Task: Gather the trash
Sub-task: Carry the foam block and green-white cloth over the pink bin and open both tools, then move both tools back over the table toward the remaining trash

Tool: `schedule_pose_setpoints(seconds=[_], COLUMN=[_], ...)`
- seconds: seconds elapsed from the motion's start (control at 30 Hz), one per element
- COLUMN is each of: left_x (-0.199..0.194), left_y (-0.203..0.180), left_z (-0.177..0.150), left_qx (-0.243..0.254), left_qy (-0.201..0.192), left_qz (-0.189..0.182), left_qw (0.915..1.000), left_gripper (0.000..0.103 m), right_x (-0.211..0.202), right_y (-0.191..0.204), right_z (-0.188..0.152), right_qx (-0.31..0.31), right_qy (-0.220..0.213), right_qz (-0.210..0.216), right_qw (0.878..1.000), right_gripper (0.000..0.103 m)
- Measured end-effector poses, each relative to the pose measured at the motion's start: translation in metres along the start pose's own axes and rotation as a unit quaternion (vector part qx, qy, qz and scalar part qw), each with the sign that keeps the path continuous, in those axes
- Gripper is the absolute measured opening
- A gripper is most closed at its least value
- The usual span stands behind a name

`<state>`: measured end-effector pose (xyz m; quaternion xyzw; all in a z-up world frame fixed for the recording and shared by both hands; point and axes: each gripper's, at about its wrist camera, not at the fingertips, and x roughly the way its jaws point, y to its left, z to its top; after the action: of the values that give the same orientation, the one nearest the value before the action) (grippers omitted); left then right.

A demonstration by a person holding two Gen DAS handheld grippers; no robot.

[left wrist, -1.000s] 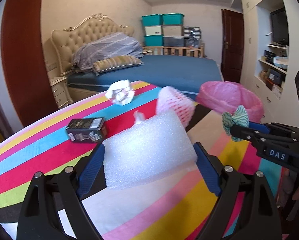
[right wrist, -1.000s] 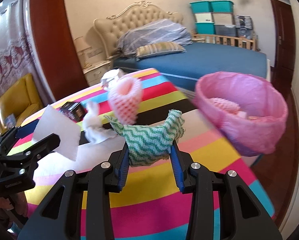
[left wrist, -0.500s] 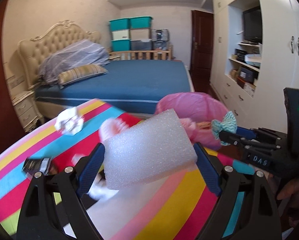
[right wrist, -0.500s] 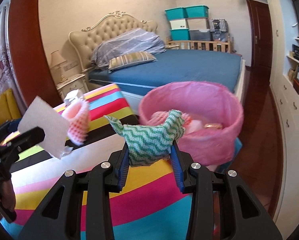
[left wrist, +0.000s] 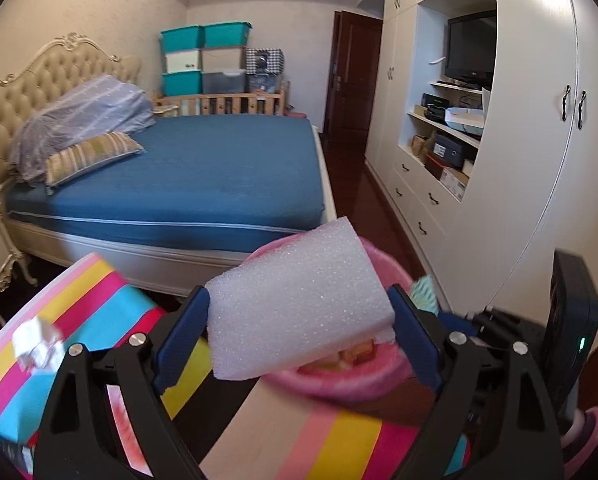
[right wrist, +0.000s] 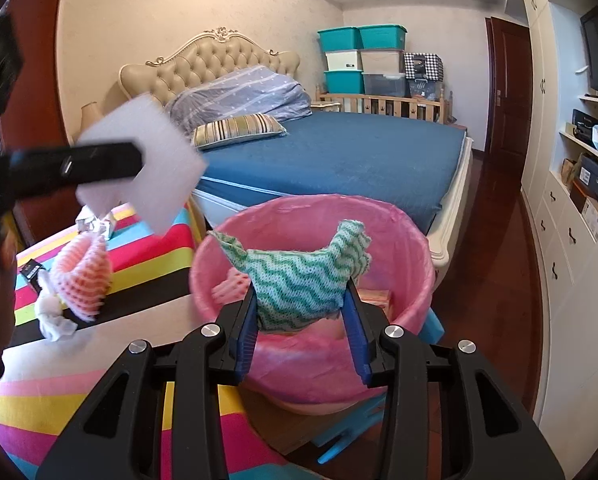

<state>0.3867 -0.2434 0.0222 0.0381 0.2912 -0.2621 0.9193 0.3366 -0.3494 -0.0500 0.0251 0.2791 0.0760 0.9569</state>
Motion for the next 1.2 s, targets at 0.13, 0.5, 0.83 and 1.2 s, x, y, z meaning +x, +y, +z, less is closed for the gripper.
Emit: schedule_pose_setpoints(seconds=[0.13,0.5,0.83,1.2], left_x=[0.029,0.084,0.037,-0.047], left_y=[-0.006,-0.014,-0.001,0.025], left_z=[0.019,0.052,0.042,0.002], left_qx=[0.001,0.001,0.008,-0.014], left_qy=[0.008,0.027,-0.016,-0.044], left_qz=[-0.012,-0.008,0.032,0.074], left_qw=[0.9999,0.9996,0.9993,0.9962], left_gripper=[0.086,0.091,0.097,0.098], right_x=[0.012,0.023,-0.019,-0.051], right_y=[-0.006,-0.015,-0.012,0.014], right_z=[0.002,0.003,-0.014,-0.014], right_qx=[-0.002,0.005,0.003,0.008], right_qy=[0.003,-0.025,-0.039,-0.048], right_qz=[-0.001,0.029,0.015,0.02], right_qw=[1.0,0.999,0.999,0.999], right_gripper=[0.041,0.079,0.079,0.079])
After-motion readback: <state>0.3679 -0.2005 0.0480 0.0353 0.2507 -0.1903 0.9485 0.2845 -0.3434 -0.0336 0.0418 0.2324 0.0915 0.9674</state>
